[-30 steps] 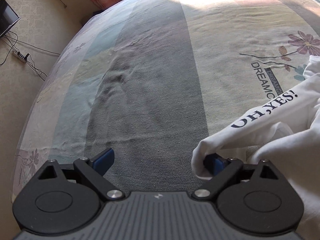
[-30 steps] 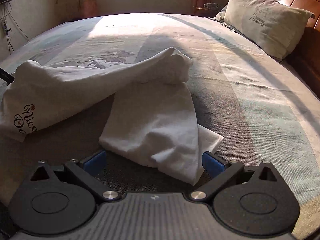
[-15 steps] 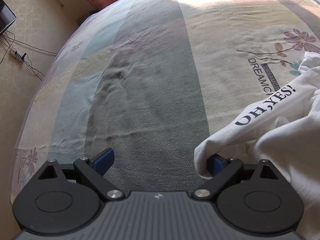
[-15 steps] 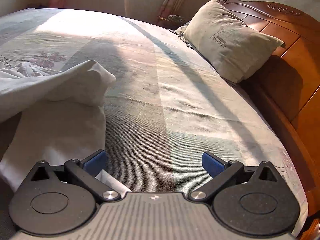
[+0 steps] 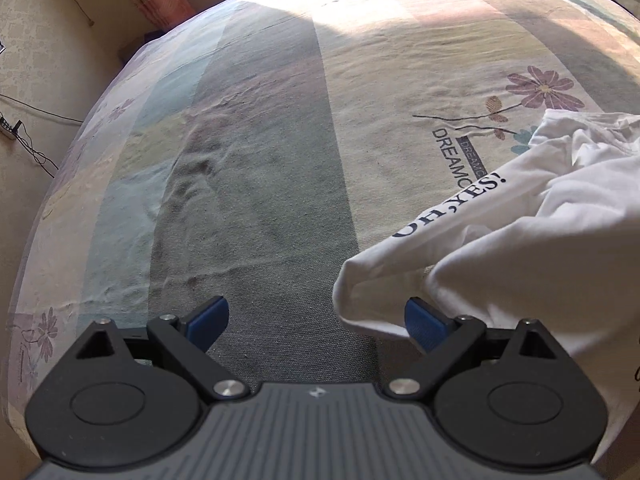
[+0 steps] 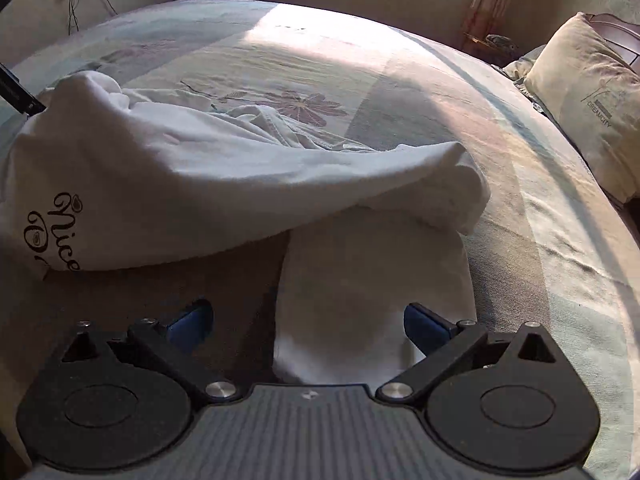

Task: Fold clothes

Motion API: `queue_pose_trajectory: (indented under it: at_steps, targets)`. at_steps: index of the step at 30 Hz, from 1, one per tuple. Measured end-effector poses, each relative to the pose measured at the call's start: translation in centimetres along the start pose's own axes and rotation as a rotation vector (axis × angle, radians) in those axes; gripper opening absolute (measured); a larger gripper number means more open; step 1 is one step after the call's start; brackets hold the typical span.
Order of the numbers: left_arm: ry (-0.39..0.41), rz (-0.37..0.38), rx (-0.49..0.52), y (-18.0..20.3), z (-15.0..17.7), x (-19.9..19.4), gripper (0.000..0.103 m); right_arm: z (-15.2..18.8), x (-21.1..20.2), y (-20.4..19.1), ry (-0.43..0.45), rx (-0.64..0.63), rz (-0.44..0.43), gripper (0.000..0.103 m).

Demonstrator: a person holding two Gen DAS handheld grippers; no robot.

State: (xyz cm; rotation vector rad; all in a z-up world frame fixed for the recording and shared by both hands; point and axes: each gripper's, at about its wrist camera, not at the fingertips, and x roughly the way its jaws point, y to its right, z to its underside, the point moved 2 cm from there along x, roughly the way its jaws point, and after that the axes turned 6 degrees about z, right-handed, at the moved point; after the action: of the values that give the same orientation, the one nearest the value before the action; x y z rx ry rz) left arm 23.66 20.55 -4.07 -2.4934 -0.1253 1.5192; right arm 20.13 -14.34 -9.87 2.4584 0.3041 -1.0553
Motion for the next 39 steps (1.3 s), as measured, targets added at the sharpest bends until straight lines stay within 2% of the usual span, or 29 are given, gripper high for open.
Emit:
queue_pose_trajectory:
  at_steps: [2, 4, 8, 12, 14, 18, 22, 26, 29, 31, 33, 36, 39]
  targets:
    - [0.003, 0.052, 0.02, 0.1, 0.9, -1.8, 0.095, 0.5, 0.6, 0.6, -0.006, -0.014, 0.116, 0.103]
    - [0.009, 0.106, 0.031, 0.5, 1.7, -3.4, 0.095, 1.0, 0.3, 3.7, -0.007, 0.044, 0.206, 0.103]
    - [0.064, 0.26, 0.057, 3.2, 2.4, -6.4, 0.095, 2.2, 0.1, 9.4, -0.025, 0.128, 0.327, 0.103]
    - [0.112, 0.409, 0.117, 7.8, 2.3, -8.5, 0.095, 2.2, 1.1, 13.4, -0.034, 0.127, 0.413, 0.103]
    - [0.127, 0.458, 0.161, 10.3, 2.2, -9.0, 0.095, 2.2, 1.6, 15.3, -0.04, 0.125, 0.454, 0.103]
    - [0.146, 0.506, 0.205, 14.2, 2.0, -8.8, 0.096, 2.1, 2.5, 19.5, -0.051, 0.125, 0.531, 0.103]
    - [0.119, 0.531, 0.201, 16.5, 1.8, -7.5, 0.095, 1.2, 4.0, 24.2, -0.06, 0.132, 0.591, 0.103]
    - [0.1, 0.546, 0.193, 17.5, 1.7, -7.0, 0.095, -0.3, 6.2, 27.8, -0.058, 0.09, 0.642, 0.103]
    - [0.094, 0.556, 0.196, 18.1, 1.7, -6.9, 0.095, -2.3, 7.7, 30.3, -0.053, 0.097, 0.668, 0.103]
    - [0.091, 0.562, 0.201, 18.5, 1.7, -7.0, 0.095, -3.6, 8.4, 31.9, -0.041, 0.117, 0.716, 0.103]
    - [0.089, 0.568, 0.206, 18.9, 1.7, -7.0, 0.095, -4.2, 8.9, 33.2, -0.045, 0.147, 0.698, 0.103]
    - [0.086, 0.577, 0.213, 19.5, 1.7, -7.0, 0.095, -3.2, 9.4, 33.7, -0.104, 0.186, 0.575, 0.103]
    - [0.079, 0.574, 0.219, 19.9, 2.0, -6.9, 0.095, -1.1, 8.8, 32.2, -0.144, 0.19, 0.439, 0.103]
